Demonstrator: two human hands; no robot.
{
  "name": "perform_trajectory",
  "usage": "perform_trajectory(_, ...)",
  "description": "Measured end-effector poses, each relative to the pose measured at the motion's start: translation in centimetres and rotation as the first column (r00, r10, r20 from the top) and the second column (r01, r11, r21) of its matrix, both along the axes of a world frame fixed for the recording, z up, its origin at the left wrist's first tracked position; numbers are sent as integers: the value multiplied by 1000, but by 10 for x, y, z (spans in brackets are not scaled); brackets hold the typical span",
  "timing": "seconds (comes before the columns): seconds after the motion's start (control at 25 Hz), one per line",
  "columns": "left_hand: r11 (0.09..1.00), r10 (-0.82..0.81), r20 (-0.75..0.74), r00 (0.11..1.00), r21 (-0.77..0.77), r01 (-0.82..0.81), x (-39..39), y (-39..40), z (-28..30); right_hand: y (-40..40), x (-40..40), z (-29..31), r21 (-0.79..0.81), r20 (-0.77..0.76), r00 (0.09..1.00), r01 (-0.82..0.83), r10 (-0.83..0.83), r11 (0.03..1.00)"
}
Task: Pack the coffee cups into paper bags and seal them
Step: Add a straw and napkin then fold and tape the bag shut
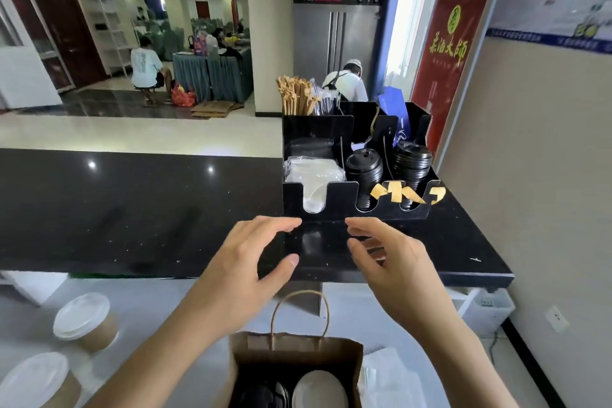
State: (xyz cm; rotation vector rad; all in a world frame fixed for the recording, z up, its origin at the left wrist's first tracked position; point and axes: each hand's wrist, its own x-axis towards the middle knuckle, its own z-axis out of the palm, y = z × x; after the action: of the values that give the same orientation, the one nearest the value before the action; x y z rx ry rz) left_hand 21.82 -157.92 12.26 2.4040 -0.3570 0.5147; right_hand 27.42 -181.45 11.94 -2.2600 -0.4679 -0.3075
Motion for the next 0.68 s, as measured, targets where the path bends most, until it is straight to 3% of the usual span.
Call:
perform_trajectory(0.28,999,0,152,988,40,-6,83,-16,53,9,74,61,89,146,989,2,-16,996)
perform_trajectory(0.68,995,41,146,988,83,-53,202,-20,74,47,214,91,10,218,968,129,-128,992)
